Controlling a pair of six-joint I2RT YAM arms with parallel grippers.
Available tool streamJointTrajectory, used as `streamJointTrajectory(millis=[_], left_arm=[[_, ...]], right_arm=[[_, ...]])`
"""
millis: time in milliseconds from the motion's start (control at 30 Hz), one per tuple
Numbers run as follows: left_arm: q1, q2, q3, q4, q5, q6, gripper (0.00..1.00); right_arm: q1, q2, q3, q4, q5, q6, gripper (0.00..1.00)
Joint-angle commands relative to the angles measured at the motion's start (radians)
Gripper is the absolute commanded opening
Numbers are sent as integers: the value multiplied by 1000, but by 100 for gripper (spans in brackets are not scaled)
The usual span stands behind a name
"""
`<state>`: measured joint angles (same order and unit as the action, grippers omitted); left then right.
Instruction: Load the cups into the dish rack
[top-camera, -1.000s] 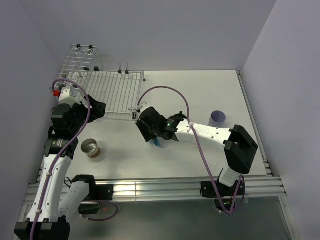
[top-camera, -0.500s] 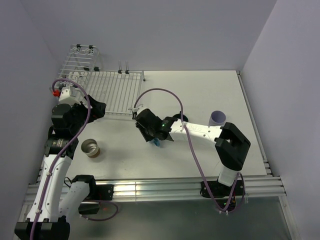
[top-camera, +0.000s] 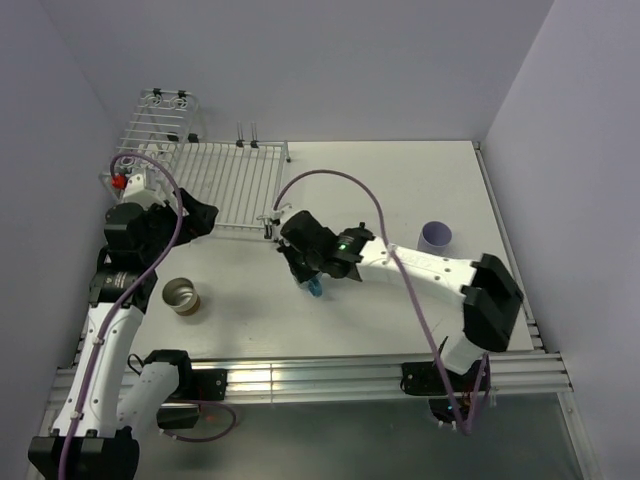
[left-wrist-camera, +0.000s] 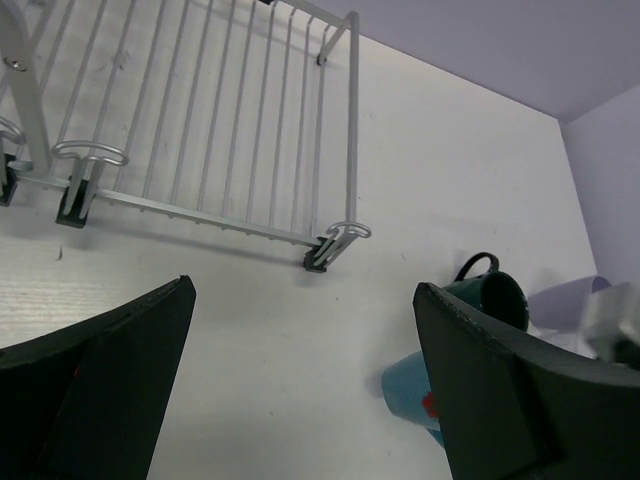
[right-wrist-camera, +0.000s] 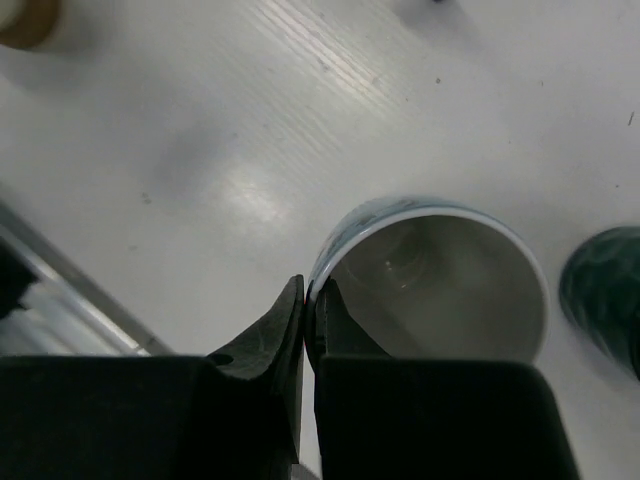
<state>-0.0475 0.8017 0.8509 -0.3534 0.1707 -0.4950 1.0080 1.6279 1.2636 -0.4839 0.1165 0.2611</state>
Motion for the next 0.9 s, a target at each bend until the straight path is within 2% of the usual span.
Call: streamJointTrajectory(millis=[0,100,233,267,433,500,600,633,667,733,867], left_arm=[[-5,1,106,8,104,-25,99],[-14,2,148,19,185,-65,99],[-34,24,166,80,265,-146,99],[-38,43,169,115,282,-161,99],[-112,119,171,258,362,-272,99],[-155,154,175,318,352,-283,99],[-199,186,137,457,395,-333,99],[-207,194,132,525,398,-355,99],[-219,215,132,542,398,-356,99],[-250,235,139,570,388,-352,99],[-279,252,135,613,382,-359,99]], right_arm=[[-14,-222,115,13,-66,7,0],[-84,-284,158,43,-173,33,0],[-239,-344,125,204,-460,139,0],[-268,-355,88,302,-566,194,0],[-400,-388,1,583,-754,344,0],[-437,-389,-53,769,-835,467,0],[-486,-366,-107,977,-897,627,0],[-502,-356,-130,1093,-914,673,0],[-508,-347,-142,1152,-926,767,0],[-526,-321,-171,1305,-942,855,0],[-545,-300,-184,1398,-923,969,0]])
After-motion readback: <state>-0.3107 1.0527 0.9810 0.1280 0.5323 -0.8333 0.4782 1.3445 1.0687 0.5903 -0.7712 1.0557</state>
